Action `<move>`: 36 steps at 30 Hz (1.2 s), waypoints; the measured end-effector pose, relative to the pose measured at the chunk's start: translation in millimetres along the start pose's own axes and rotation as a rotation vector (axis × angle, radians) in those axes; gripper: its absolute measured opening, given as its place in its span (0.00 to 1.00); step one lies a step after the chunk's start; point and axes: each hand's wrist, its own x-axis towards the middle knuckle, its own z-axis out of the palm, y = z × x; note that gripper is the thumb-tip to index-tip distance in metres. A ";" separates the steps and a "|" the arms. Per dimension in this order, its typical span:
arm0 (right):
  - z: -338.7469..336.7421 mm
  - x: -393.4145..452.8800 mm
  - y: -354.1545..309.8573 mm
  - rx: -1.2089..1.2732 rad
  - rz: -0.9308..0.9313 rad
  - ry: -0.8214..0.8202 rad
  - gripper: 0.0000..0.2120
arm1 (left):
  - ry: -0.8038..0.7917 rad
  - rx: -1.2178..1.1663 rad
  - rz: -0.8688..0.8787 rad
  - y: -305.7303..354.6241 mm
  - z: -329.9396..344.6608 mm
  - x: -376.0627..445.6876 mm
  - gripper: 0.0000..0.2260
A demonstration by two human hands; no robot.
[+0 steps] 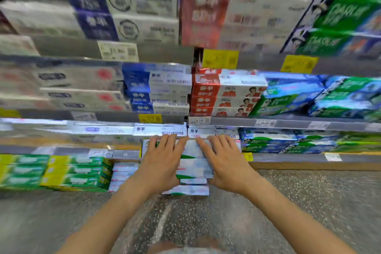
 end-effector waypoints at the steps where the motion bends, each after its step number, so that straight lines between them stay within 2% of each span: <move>1: -49.4 3.0 0.8 -0.012 -0.013 0.019 0.55 | 0.006 0.008 -0.012 -5.4 -49.3 -9.9 0.50; 7: -329.1 11.7 -1.6 -0.012 -0.139 0.166 0.56 | 0.156 0.055 -0.121 -25.3 -326.8 -76.8 0.50; 10: -442.6 20.3 -5.2 0.019 -0.239 0.343 0.52 | 0.304 0.109 -0.205 -31.1 -436.5 -109.8 0.48; 13: -525.5 31.4 -13.8 0.024 -0.356 0.468 0.51 | 0.420 0.168 -0.288 -33.3 -518.4 -146.5 0.42; 17: -595.7 45.0 -43.0 0.019 -0.557 0.626 0.50 | 0.512 0.297 -0.453 -35.1 -573.9 -206.2 0.41; 22: -635.0 55.0 -121.9 0.059 -0.805 0.784 0.44 | 0.497 0.384 -0.748 -31.3 -597.4 -303.0 0.41; 24: -642.6 55.8 -160.7 0.149 -0.850 0.881 0.41 | 0.492 0.399 -0.875 -30.0 -600.9 -345.1 0.42; 27: -650.5 52.3 -224.0 0.401 -0.802 0.990 0.39 | 0.522 0.382 -1.090 -27.3 -603.1 -410.8 0.43; 28: -652.4 47.7 -246.5 0.563 -0.772 0.968 0.41 | 0.544 0.383 -1.154 -25.1 -604.2 -432.5 0.43; 29: -655.8 39.5 -269.9 0.783 -0.734 0.879 0.43 | 0.568 0.387 -1.219 -22.3 -605.4 -454.0 0.44; 30: -658.7 28.7 -295.5 1.042 -0.684 0.697 0.46 | 0.589 0.391 -1.283 -18.6 -606.1 -476.1 0.44; 32: -667.1 -3.0 -349.7 1.482 -0.600 0.165 0.48 | 0.626 0.385 -1.390 -10.0 -607.1 -518.5 0.44; 34: -672.4 -34.8 -408.9 1.745 -0.664 -0.302 0.41 | 0.647 0.388 -1.479 -1.5 -606.6 -559.2 0.45; 36: -673.9 -64.7 -470.0 1.961 -0.776 -0.586 0.30 | 0.647 0.416 -1.562 7.1 -602.4 -595.1 0.45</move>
